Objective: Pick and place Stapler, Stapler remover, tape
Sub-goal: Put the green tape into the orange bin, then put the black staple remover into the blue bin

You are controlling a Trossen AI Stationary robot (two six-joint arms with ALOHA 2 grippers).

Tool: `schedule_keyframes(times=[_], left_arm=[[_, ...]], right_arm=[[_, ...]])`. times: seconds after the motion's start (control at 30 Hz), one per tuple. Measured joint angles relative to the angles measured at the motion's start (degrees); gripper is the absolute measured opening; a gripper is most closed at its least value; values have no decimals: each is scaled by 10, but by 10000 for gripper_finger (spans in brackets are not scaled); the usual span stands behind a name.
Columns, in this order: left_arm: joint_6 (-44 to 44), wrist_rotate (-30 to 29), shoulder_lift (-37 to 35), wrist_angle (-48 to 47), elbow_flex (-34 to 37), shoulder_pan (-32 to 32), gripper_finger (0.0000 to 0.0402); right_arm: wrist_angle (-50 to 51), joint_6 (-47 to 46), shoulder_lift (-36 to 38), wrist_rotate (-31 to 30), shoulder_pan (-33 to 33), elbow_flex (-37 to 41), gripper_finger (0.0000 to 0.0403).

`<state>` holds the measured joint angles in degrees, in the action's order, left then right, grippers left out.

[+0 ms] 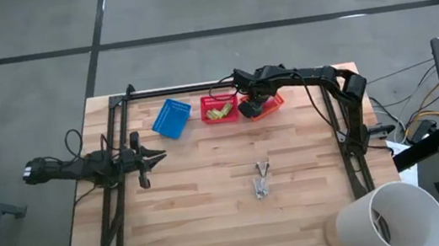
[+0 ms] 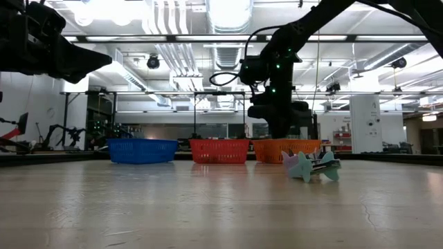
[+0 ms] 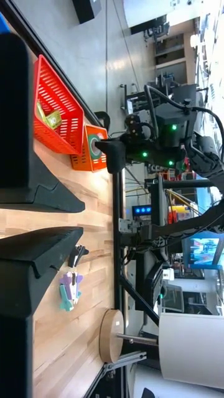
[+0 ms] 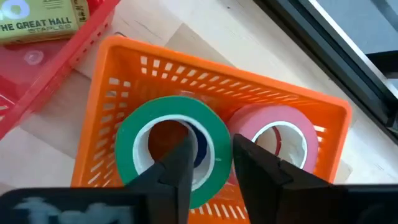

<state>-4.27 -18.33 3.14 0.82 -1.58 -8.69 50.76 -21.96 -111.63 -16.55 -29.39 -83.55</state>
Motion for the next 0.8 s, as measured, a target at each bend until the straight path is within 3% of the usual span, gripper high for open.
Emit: schedule_keyframes(times=[0.33,0.53,0.8], left_arm=[[0,0,0,0,0,0,51],[0,0,0,0,0,0,51],[0,0,0,0,0,0,51]], right_arm=[[9,-19,46,33,31,0,181],[13,-63,90,45,107,1,187],[32,-162,93,87,217,4,175]])
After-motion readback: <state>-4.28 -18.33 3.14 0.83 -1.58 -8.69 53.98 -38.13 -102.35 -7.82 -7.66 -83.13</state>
